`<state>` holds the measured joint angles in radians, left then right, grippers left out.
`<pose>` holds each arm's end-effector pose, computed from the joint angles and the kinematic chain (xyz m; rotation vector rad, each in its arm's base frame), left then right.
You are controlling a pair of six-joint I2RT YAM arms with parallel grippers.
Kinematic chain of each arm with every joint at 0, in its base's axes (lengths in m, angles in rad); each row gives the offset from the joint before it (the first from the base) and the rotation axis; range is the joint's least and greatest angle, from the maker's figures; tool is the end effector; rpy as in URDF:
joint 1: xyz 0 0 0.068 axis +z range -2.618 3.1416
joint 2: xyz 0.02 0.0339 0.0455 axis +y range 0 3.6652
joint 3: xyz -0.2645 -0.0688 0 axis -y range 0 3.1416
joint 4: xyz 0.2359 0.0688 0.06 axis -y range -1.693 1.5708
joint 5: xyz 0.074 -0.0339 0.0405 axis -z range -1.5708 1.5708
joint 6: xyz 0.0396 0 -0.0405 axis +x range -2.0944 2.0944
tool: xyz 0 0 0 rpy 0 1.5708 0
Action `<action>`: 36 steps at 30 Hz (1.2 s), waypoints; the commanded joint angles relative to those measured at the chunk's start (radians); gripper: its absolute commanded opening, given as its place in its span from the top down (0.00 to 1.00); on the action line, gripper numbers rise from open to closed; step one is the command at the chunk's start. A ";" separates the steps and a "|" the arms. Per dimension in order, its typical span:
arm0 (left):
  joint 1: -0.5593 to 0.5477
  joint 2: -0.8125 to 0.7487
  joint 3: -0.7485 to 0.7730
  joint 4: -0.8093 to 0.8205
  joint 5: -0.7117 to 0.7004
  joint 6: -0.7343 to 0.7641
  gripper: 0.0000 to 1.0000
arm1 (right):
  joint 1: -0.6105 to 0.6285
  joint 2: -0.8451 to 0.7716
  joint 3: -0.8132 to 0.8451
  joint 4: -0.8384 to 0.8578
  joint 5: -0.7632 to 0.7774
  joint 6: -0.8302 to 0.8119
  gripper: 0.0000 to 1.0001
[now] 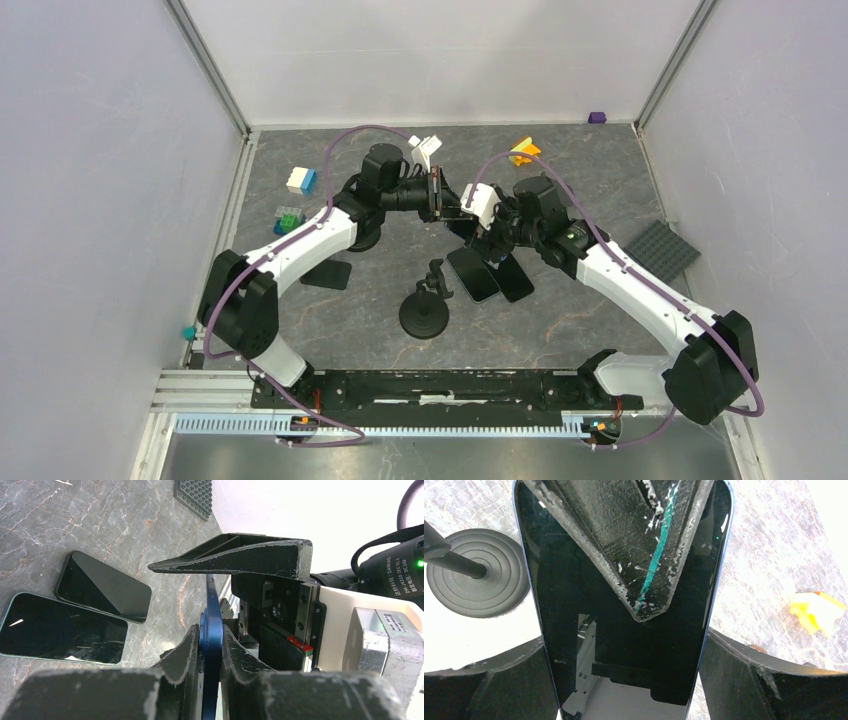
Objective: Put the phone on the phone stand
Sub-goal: Install the phone on the phone stand.
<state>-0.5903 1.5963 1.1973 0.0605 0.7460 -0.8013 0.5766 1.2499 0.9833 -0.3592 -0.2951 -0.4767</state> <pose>0.2880 -0.2253 0.3073 0.3574 2.1488 -1.5834 0.2206 0.1572 0.2947 -1.2415 1.8051 0.3800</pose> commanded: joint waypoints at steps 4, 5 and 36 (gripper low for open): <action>0.006 -0.021 0.018 0.030 0.021 -0.021 0.98 | 0.017 -0.020 0.022 0.016 -0.010 -0.014 0.07; 0.006 -0.018 0.018 0.028 0.020 -0.021 0.98 | 0.019 -0.019 0.024 0.016 -0.010 -0.014 0.07; 0.025 -0.044 -0.026 0.111 0.009 -0.082 0.98 | 0.028 -0.033 0.017 0.009 0.038 -0.025 0.11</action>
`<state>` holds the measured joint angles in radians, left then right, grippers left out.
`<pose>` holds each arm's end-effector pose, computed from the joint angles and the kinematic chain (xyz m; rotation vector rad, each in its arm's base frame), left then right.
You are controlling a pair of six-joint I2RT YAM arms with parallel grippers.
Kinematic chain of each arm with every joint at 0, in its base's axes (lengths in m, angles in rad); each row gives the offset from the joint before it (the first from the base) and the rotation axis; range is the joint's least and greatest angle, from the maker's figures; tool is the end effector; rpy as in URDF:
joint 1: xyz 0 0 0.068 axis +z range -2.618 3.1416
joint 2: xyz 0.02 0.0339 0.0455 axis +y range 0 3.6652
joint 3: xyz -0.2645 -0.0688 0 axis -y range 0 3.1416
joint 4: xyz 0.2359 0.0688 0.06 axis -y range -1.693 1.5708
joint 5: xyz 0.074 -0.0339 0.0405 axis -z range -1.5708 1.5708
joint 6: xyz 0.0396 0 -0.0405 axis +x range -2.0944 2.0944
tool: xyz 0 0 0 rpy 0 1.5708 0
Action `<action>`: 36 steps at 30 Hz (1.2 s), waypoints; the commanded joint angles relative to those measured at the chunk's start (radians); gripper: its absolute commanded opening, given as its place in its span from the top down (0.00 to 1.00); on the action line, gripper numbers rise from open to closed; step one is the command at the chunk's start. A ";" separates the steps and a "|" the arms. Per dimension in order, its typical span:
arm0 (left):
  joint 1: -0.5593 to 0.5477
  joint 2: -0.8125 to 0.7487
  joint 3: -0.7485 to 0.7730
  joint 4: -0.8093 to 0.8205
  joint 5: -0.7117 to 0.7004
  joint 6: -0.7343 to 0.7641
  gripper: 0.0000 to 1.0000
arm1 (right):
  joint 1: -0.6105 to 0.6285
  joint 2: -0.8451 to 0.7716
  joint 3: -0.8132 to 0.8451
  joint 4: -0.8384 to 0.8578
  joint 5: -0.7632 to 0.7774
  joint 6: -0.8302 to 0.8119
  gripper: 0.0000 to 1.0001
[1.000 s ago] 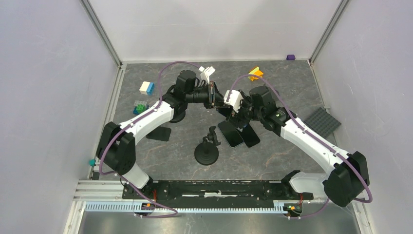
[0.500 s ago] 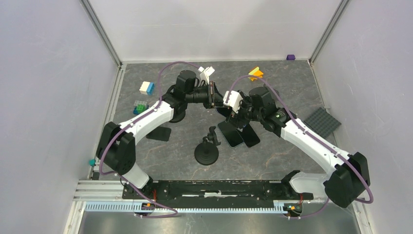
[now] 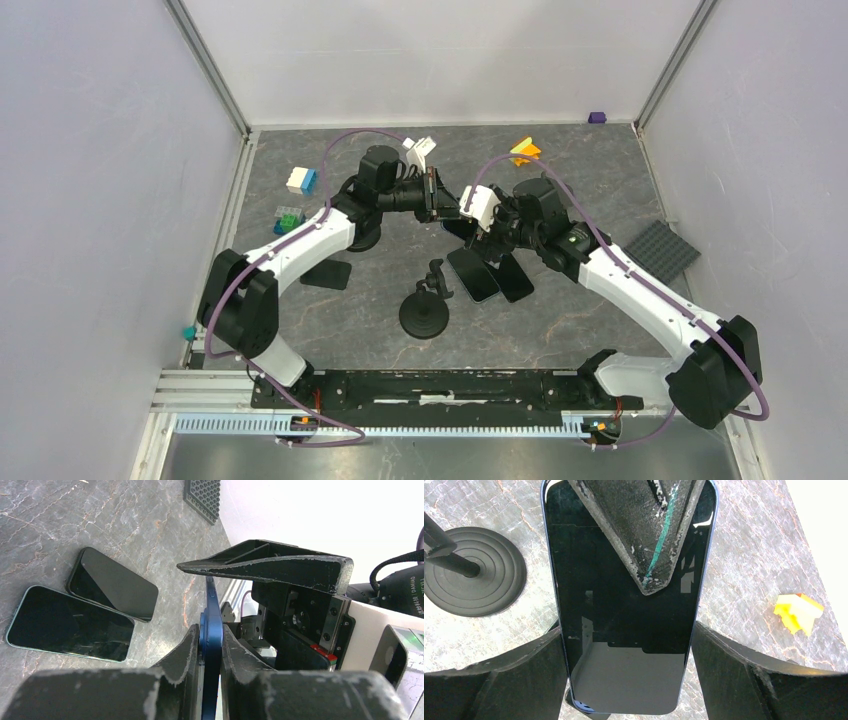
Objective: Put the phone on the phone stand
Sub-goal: Install the phone on the phone stand.
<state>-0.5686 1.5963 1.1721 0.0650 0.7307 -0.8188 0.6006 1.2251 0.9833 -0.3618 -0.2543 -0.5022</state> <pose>0.2919 -0.2179 0.2991 0.2931 2.1758 -1.5641 0.2140 0.1587 0.3004 -1.2588 1.7691 0.3326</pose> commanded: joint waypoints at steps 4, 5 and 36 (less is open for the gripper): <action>0.003 -0.044 -0.004 0.128 0.035 -0.072 0.98 | 0.004 0.003 0.012 0.012 -0.008 0.003 0.10; 0.003 -0.045 -0.006 0.132 0.037 -0.075 0.98 | 0.004 0.005 0.011 0.013 -0.008 0.003 0.09; 0.003 -0.039 -0.014 0.145 0.041 -0.096 0.98 | 0.005 0.020 0.023 0.006 -0.027 -0.001 0.50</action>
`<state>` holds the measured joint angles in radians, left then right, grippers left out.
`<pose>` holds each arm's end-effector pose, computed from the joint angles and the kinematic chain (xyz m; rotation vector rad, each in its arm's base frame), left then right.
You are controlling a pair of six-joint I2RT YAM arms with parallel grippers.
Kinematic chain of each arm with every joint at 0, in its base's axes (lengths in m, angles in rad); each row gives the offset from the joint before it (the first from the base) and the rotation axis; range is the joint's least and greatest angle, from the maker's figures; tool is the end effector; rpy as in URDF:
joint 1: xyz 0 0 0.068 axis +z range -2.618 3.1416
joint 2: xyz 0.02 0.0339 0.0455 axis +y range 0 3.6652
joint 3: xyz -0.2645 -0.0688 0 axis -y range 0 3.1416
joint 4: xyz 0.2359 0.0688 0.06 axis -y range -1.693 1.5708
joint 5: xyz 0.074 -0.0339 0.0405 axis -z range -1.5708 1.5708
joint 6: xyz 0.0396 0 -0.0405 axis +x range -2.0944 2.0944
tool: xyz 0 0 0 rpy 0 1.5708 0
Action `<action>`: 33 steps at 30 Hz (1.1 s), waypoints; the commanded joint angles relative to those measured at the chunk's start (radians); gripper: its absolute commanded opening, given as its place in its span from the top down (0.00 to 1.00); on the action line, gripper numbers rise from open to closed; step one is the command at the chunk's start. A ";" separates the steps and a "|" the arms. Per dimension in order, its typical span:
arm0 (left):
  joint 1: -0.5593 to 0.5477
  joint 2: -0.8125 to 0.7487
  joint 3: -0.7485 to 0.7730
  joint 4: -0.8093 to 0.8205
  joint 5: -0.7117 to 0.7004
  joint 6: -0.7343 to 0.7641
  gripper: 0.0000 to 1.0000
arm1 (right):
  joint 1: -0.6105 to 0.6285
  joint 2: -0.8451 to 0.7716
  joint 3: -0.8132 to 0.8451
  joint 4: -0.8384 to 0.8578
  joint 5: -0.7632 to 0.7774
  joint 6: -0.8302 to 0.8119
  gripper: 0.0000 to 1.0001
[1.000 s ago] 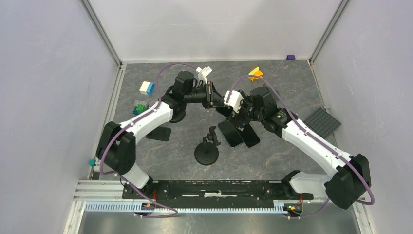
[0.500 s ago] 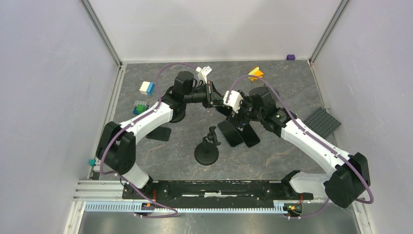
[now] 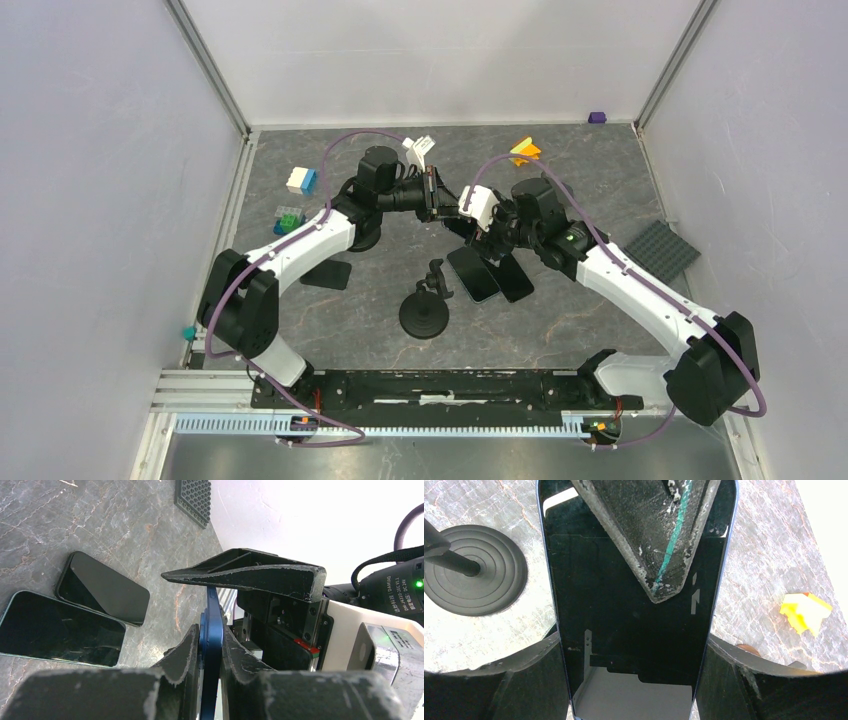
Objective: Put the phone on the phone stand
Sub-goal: Install the phone on the phone stand.
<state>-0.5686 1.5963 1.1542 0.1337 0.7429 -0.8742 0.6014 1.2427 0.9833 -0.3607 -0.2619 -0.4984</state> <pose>0.2922 -0.2185 0.2999 0.2689 2.1472 -1.6135 0.2164 0.1609 0.2961 -1.2667 1.7834 0.3449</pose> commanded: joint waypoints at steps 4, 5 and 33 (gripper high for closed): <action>0.003 -0.040 0.004 0.076 0.029 -0.038 0.98 | 0.004 0.003 0.028 -0.002 -0.018 -0.013 0.72; 0.003 -0.041 0.004 0.076 0.030 -0.036 0.98 | 0.004 0.002 0.028 -0.003 -0.017 -0.017 0.79; 0.089 -0.358 0.035 -0.542 0.028 0.964 0.11 | -0.092 -0.085 -0.062 -0.001 -0.160 -0.030 1.00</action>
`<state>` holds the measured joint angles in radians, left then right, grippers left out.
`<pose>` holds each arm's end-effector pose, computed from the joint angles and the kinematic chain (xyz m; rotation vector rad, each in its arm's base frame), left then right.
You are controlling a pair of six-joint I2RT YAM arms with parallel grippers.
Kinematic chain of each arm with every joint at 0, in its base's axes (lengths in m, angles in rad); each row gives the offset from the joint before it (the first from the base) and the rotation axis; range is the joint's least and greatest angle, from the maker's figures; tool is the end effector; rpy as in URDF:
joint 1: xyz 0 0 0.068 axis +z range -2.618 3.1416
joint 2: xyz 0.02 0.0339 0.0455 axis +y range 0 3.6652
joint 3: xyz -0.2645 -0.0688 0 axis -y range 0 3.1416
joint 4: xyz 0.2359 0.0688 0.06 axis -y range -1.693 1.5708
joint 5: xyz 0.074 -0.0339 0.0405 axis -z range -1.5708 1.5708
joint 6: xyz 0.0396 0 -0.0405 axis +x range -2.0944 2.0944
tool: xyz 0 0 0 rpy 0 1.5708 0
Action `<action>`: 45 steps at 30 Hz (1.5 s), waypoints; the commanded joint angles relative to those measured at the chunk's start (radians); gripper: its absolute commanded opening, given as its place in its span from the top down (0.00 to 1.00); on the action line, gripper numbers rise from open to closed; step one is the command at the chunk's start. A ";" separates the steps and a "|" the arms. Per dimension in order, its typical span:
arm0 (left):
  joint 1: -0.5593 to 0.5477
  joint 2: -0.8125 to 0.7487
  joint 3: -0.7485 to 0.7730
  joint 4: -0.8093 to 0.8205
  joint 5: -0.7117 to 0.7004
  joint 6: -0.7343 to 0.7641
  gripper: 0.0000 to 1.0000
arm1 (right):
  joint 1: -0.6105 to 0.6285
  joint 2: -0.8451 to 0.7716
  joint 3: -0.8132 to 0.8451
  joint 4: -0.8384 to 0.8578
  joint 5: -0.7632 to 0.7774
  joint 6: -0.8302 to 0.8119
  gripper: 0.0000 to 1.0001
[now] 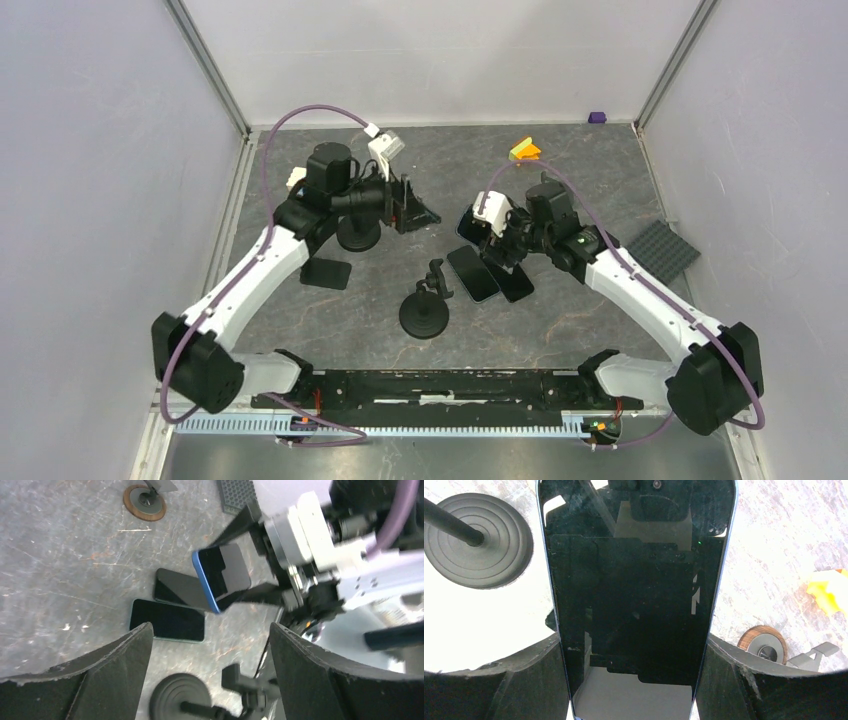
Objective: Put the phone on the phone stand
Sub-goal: Install the phone on the phone stand.
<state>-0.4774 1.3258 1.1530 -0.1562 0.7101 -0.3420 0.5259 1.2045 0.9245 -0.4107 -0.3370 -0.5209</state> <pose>0.2519 -0.1594 0.3550 0.6447 1.9011 -1.2127 0.2135 0.1390 0.2820 -1.2727 1.8472 0.3830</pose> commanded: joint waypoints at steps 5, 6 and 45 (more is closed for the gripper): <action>-0.004 -0.151 0.022 -0.506 0.135 0.757 0.10 | -0.017 -0.056 -0.022 0.059 -0.129 -0.008 1.00; -0.008 -0.157 0.009 -0.523 0.143 0.794 0.09 | -0.017 -0.058 -0.025 0.062 -0.134 -0.007 1.00; -0.264 -0.211 -0.292 -0.176 -0.054 0.930 0.92 | -0.017 -0.048 -0.001 0.067 -0.255 0.001 1.00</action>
<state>-0.7414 1.1469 0.8700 -0.4019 0.6167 0.5961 0.5087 1.1603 0.8619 -0.4049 -0.5129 -0.5213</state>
